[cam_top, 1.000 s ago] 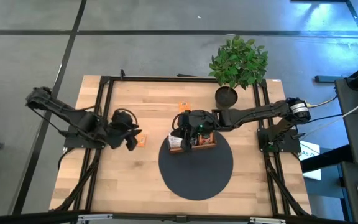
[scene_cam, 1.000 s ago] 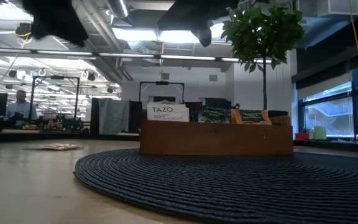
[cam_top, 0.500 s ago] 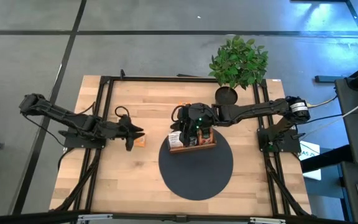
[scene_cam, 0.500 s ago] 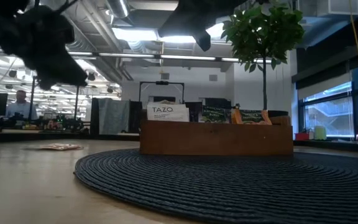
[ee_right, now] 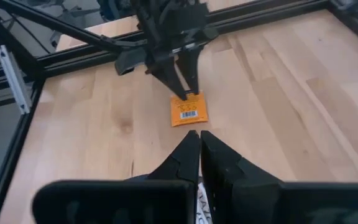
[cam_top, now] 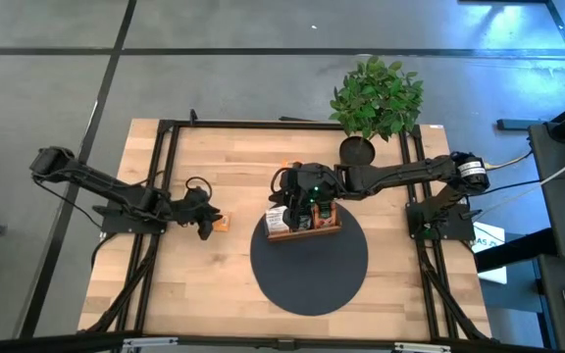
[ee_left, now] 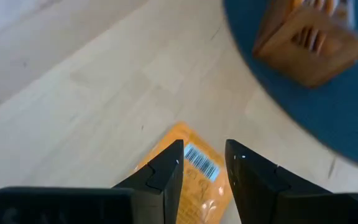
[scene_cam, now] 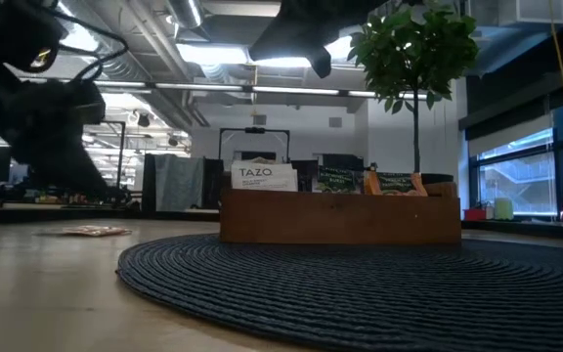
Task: Pick & Place Tea
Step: Put the orange tea bag into the right section of the wooden organizer
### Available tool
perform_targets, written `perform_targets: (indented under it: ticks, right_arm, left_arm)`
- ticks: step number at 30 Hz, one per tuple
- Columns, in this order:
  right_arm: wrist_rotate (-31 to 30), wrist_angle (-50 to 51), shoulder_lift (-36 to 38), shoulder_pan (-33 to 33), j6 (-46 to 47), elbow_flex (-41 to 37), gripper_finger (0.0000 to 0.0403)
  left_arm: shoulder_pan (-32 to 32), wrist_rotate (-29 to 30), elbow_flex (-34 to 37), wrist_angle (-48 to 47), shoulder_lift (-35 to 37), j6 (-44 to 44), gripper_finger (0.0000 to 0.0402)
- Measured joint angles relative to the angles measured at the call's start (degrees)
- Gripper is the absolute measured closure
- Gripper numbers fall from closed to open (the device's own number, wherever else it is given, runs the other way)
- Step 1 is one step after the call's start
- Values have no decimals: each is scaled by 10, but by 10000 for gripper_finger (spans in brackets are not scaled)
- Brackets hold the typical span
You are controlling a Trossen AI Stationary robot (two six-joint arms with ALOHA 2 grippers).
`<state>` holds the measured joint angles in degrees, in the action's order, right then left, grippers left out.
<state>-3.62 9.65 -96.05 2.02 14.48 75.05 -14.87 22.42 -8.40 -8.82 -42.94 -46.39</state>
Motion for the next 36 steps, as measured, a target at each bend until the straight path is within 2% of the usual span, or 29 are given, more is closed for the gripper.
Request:
perform_targets:
  ticks: [10, 16, 23, 28, 36]
  right_arm:
    - [-13, 0, 0, 0, 2, 0, 384]
    - [-13, 0, 0, 0, 10, 0, 384]
    - [-15, -12, -22, 10, 88, 0, 384]
    - [-8, -50, -67, 30, 155, 0, 384]
    - [93, -201, -131, 72, 171, -1, 384]
  left_arm:
    - [0, -53, 2, 6, -95, -25, 286]
    - [-13, -103, 1, 107, -160, -25, 286]
    - [-90, -157, 1, 224, -239, -29, 286]
    - [-159, -160, -15, 304, -312, -54, 286]
    - [-223, -162, -117, 322, -447, -13, 286]
